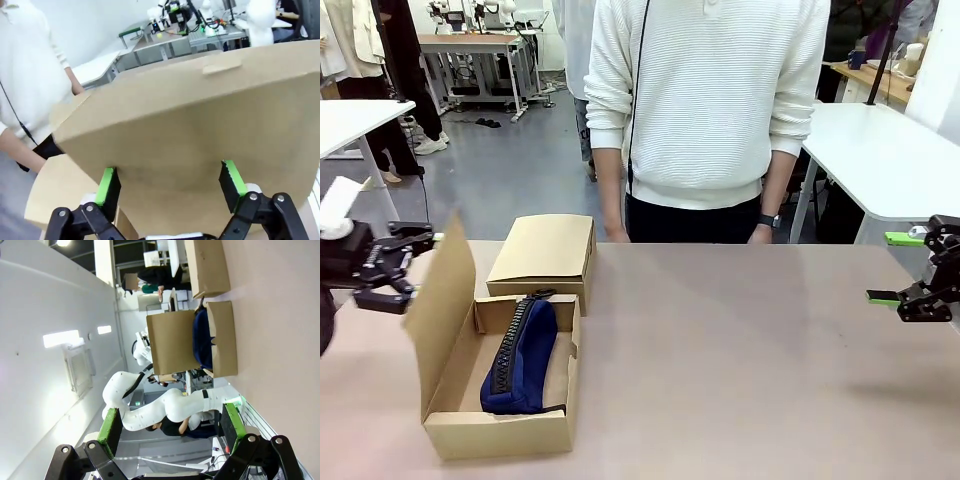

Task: Place items inside the box.
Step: Close the lid of the Mailer Box closest to the robot.

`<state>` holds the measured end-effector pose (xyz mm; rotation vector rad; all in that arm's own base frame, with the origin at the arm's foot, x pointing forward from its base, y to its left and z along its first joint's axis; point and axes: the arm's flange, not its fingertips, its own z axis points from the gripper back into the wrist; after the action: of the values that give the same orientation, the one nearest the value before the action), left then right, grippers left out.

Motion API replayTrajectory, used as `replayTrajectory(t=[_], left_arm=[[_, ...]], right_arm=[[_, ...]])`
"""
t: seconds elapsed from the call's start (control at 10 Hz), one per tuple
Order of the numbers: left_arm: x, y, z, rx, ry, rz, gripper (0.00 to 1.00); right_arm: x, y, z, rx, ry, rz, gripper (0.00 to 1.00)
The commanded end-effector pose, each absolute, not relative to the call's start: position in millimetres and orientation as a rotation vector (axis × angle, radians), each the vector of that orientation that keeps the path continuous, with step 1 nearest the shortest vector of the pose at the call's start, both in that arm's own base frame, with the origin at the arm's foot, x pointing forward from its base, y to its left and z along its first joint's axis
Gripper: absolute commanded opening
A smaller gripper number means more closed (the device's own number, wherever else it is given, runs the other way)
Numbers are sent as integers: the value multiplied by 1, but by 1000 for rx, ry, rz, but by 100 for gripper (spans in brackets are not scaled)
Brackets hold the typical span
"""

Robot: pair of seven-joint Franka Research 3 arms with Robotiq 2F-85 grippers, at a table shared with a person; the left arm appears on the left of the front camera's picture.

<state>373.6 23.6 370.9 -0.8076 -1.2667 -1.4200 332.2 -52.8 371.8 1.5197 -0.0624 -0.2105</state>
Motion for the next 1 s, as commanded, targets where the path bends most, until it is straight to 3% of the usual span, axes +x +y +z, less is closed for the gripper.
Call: replayTrajectory(t=[0.0, 0.3, 0.9], left_arm=[[212, -80, 307, -759, -1239, -1450, 100], [188, -110, 290, -796, -1132, -1575, 100], [174, -123, 267, -632, -1107, -1710, 100]], right_arm=[[334, -52, 379, 1541, -59, -234, 100], [334, -52, 379, 1541, -59, -234, 100], [334, -52, 379, 1541, -59, -234, 100]])
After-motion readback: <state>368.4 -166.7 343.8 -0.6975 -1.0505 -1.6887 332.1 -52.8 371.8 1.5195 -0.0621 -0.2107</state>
